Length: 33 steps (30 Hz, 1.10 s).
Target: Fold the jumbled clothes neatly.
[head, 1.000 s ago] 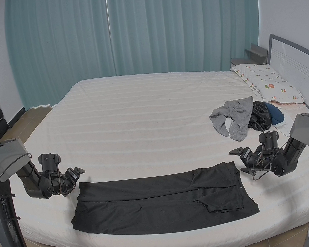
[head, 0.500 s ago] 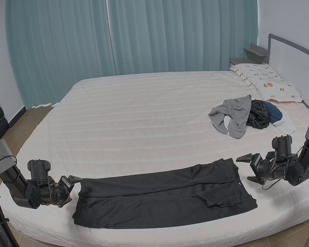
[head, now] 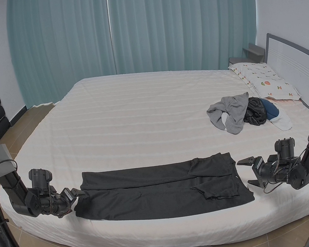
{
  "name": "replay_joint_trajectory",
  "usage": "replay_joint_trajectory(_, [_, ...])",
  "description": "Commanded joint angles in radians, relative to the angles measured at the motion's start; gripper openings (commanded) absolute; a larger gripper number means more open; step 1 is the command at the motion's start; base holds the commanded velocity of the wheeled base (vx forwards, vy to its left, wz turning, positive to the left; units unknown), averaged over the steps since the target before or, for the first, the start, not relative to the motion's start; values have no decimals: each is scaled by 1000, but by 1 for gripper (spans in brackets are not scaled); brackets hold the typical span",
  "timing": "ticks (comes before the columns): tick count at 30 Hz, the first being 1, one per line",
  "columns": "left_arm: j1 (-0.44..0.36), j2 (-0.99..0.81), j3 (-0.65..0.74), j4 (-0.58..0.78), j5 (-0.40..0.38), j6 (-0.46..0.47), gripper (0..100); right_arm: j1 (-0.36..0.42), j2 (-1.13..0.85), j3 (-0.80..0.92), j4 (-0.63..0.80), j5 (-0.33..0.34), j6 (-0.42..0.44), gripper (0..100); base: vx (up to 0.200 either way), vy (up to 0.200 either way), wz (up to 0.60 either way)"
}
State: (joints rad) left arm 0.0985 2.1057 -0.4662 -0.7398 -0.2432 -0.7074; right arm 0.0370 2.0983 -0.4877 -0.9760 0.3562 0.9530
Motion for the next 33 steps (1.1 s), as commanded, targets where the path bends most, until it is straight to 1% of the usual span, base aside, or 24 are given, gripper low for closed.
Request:
replay_joint_trajectory(1, [-10, 7, 9, 0, 4, 0, 100, 6, 5, 17, -17, 0, 1, 100, 0, 0, 0])
replay_joint_trajectory(3, [-17, 10, 11, 0, 7, 0, 100, 6, 5, 18, -21, 0, 1, 100, 0, 0, 0])
replay_joint_trajectory(4, [-25, 20, 14, 0, 21, 2, 0, 6, 5, 20, -24, 0, 0, 100, 0, 0, 0])
replay_joint_trajectory(9, [-46, 49, 15, -12, 94, 3, 0, 7, 16, 20, -26, 0, 0, 100, 0, 0, 0])
replay_joint_trajectory(10, [-46, 51, 15, -13, 99, 3, 0, 7, 17, 20, -27, 0, -2, 100, 0, 0, 0])
replay_joint_trajectory(14, [-46, 46, 26, -7, 145, 43, 0, 6, 16, 20, -27, 0, -2, 100, 0, 0, 0])
replay_joint_trajectory(15, [-46, 46, 26, -7, 145, 43, 0, 6, 16, 20, -27, 0, -2, 100, 0, 0, 0])
replay_joint_trajectory(17, [-46, 51, 46, -9, 185, 82, 0, 6, 16, 18, -27, 0, -2, 100, 0, 0, 0])
replay_joint_trajectory(18, [-46, 53, 46, -9, 186, 83, 0, 6, 16, 20, -27, 0, -2, 100, 0, 0, 0])
replay_joint_trajectory(19, [-45, 54, 46, -10, 211, 94, 0, 6, 16, 20, -27, 0, -3, 100, 0, 0, 0])
replay_joint_trajectory(25, [-43, 48, 44, -15, 217, 92, 0, 7, 16, 20, -27, 0, -3, 100, 0, 0, 0])
replay_joint_trajectory(30, [-45, 45, 44, -15, 206, 85, 0, 7, 16, 20, -27, 0, -3, 100, 0, 0, 0])
replay_joint_trajectory(31, [-45, 43, 46, -13, 206, 85, 100, 7, 16, 20, -27, 0, -3, 100, 0, 0, 0])
replay_joint_trajectory(33, [-45, 39, 46, -13, 206, 85, 100, 7, 14, 20, -27, 0, -3, 100, 0, 0, 0])
